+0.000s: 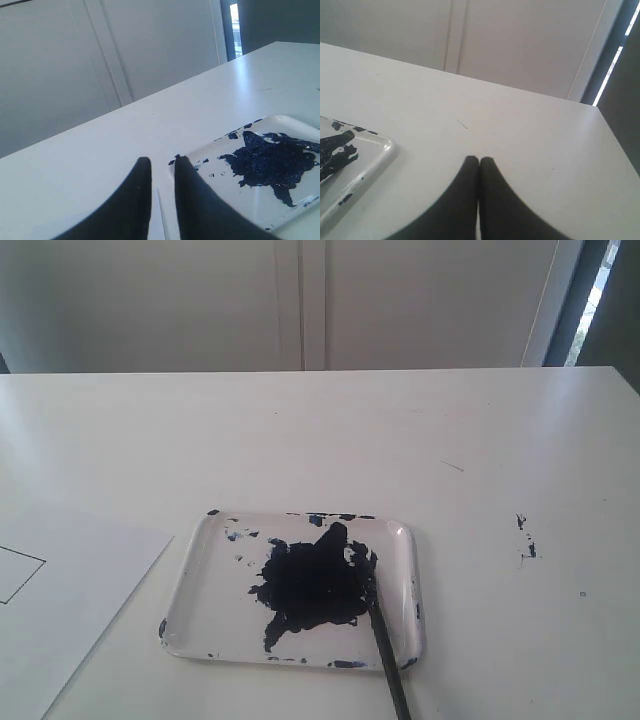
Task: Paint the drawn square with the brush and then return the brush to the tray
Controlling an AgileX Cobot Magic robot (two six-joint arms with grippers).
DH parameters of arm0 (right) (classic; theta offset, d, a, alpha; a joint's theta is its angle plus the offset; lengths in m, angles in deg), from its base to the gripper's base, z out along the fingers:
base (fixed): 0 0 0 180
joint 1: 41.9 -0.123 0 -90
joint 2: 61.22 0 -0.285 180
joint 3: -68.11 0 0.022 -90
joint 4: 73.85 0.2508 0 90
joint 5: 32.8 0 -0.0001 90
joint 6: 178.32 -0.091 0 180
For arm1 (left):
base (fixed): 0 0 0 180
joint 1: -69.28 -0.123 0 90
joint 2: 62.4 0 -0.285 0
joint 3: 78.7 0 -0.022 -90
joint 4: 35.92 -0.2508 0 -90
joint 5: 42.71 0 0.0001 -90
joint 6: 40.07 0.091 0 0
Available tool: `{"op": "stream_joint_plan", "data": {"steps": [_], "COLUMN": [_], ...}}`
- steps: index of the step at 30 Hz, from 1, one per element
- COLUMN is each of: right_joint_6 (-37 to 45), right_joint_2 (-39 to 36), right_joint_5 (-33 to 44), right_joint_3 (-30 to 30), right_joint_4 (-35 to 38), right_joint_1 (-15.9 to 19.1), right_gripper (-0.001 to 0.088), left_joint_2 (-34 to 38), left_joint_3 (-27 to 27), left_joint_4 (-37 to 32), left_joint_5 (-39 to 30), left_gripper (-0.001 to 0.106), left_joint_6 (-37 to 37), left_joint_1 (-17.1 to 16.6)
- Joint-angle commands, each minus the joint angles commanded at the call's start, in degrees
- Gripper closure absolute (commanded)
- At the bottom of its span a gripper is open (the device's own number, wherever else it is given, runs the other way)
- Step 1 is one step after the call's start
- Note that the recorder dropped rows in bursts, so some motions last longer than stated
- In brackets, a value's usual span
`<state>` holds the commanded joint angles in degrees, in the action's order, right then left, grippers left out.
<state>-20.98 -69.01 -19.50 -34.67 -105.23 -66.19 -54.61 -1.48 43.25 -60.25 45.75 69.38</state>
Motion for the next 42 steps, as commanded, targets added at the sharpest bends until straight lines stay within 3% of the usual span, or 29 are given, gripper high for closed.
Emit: {"op": "stream_joint_plan", "data": {"steps": [20, 26, 42], "right_joint_6": [0.00, -7.52, -8.86], "right_joint_2": [0.00, 0.00, 0.00], "right_joint_5": [0.00, -9.81, -11.81], "right_joint_3": [0.00, 0.00, 0.00], "right_joint_4": [-0.62, 1.82, 2.54], "right_joint_1": [0.00, 0.00, 0.00], "right_gripper": [0.0868, 0.0868, 0.0868], "left_joint_2": [0.00, 0.00, 0.00], "left_joint_3": [0.00, 0.00, 0.00], "left_joint_4": [0.00, 7.65, 13.37], "left_joint_5": [0.00, -0.64, -1.62], "left_gripper": [0.082, 0.082, 0.082], "left_joint_6": [0.00, -8.26, -7.84], "left_joint_1": [0.00, 0.00, 0.00]}}
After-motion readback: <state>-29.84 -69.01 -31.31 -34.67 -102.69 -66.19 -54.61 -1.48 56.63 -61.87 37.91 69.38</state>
